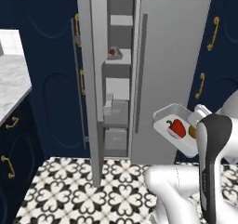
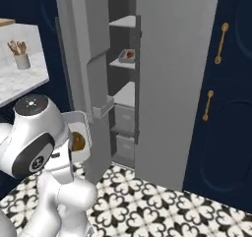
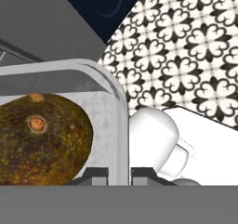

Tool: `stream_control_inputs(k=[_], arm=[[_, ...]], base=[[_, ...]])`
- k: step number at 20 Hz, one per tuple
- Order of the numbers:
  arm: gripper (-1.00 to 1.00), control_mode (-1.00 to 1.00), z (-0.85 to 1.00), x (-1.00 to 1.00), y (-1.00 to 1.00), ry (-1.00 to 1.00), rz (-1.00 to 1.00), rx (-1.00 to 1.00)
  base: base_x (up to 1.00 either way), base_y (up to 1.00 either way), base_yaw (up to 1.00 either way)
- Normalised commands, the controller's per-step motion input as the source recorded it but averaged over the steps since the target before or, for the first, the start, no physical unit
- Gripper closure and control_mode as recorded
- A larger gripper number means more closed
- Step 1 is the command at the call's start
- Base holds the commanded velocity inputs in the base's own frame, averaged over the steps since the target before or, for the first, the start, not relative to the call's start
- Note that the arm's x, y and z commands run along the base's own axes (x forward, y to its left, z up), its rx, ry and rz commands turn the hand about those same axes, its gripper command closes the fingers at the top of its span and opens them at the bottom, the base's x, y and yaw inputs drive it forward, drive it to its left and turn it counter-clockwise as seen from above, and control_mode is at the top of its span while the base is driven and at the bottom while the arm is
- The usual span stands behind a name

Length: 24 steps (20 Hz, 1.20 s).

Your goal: Take the meat container that has the chicken drumstick and place it on the second highest rack of the freezer. Then take the vegetable container that has the bell pepper and avocado and place it on the highest rack of the freezer.

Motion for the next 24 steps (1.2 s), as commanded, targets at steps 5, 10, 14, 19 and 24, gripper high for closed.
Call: stream_control_inputs(k=[5, 10, 14, 19, 24], arm=[[1.00, 1.00, 0.00, 0.00, 0.00, 0.00, 0.00, 0.00], [1.00, 1.00, 0.00, 0.00, 0.00, 0.00, 0.00, 0.00], [1.00, 1.00, 0.00, 0.00, 0.00, 0.00, 0.00, 0.00], [1.00, 1.00, 0.00, 0.00, 0.00, 0.00, 0.00, 0.00], [1.00, 1.00, 0.00, 0.00, 0.00, 0.00, 0.00, 0.00]], base=[[1.00, -0.14, -0.14], [1.00, -0.10, -0.04], [0.82, -0.02, 0.01], [0.60, 0.00, 0.18], [0.27, 0.00, 0.27]])
